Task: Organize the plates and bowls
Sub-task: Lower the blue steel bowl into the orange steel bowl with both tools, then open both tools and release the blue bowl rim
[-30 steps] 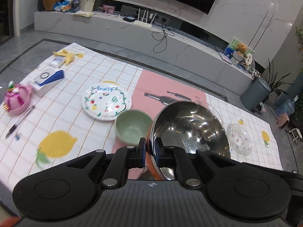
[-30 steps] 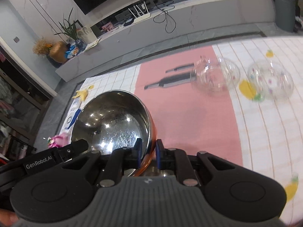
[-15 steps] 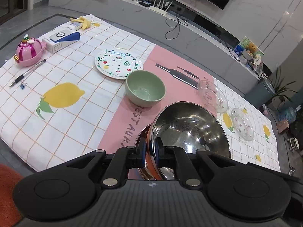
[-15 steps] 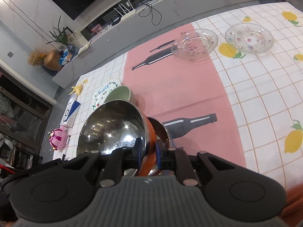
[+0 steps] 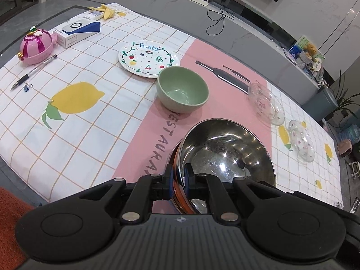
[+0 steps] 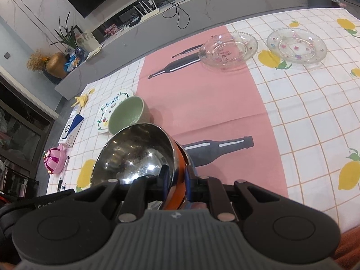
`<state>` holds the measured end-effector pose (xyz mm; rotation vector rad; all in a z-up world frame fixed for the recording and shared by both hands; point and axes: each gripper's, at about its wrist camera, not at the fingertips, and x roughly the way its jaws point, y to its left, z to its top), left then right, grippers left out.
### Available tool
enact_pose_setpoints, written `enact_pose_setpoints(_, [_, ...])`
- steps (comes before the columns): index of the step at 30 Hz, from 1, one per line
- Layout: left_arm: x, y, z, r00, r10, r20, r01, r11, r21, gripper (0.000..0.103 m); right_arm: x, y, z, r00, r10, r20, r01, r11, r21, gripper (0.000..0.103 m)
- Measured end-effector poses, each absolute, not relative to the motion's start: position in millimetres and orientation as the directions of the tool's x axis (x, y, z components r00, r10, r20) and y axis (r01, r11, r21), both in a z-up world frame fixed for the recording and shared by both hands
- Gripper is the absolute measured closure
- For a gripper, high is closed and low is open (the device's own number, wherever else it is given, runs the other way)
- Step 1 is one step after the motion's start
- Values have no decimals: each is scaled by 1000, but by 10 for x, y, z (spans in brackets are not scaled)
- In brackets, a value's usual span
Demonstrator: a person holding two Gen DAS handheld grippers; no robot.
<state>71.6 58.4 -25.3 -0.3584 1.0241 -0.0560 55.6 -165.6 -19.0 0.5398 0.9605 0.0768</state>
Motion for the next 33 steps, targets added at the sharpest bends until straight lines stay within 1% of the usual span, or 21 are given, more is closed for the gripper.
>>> enact_pose_setpoints(7, [736, 573, -272, 521, -204, -829, -122, 943, -309, 92, 576, -1630, -240, 569, 292, -768, 173, 871, 460, 90])
enact_pose_setpoints(11, [743, 591, -311, 511, -214, -832, -127, 939, -320, 90, 579, -1621, -252, 568, 287, -771, 172, 875, 453, 90])
enact_pose_setpoints(18, [731, 618, -334, 515, -232, -825, -120, 934, -338, 89, 571, -1599, -264, 573, 283, -769, 165, 879, 447, 87])
enact_pose_setpoints(20, [727, 625, -325, 517, -236, -823, -120, 931, -343, 88, 568, -1603, -265, 573, 289, -767, 162, 877, 452, 84])
enact_pose_setpoints(21, [724, 634, -318, 518, -241, -821, -119, 930, -348, 84, 567, -1605, -260, 573, 292, -766, 160, 877, 453, 84])
enact_pose_setpoints(22, [719, 633, -306, 519, -244, -819, -116, 929, -351, 83, 566, -1608, -255, 573, 294, -765, 157, 877, 455, 81])
enact_pose_setpoints(23, [713, 635, -292, 522, -247, -816, -111, 929, -353, 81, 565, -1614, -243, 574, 297, -763, 154, 876, 456, 73])
enact_pose_setpoints(25, [701, 644, -252, 529, -252, -811, -102, 929, -355, 79, 552, -1626, -209, 583, 294, -757, 147, 879, 455, 69])
enact_pose_setpoints(27, [689, 657, -199, 537, -258, -803, -92, 929, -360, 76, 536, -1640, -173, 592, 284, -754, 144, 884, 445, 69])
enact_pose_setpoints(33, [713, 711, 24, 580, -264, -771, -43, 935, -353, 75, 563, -1648, -17, 613, 294, -734, 119, 884, 453, 67])
